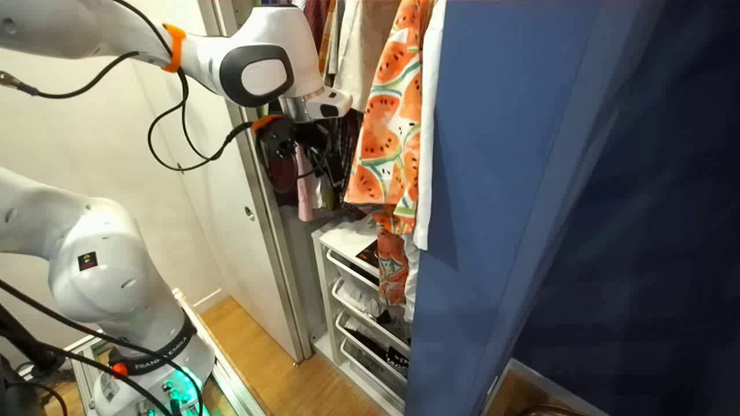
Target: Hang the cap in the shelf
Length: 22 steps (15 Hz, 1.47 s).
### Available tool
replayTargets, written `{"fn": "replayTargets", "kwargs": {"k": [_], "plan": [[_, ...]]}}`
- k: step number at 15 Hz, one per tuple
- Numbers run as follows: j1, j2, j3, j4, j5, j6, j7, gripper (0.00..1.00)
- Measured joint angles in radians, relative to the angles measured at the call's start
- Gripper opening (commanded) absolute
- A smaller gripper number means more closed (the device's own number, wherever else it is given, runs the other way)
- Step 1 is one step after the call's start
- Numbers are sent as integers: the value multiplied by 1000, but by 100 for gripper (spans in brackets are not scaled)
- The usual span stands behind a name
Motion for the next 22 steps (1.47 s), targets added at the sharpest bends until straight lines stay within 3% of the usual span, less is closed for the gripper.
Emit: {"fn": "replayTargets", "kwargs": {"k": [8,15,22], "plan": [[2,0,0,1,2,4,-2,100],[85,-82,-53,33,178,177,-51,100],[85,-80,-52,31,180,175,-52,100]]}}
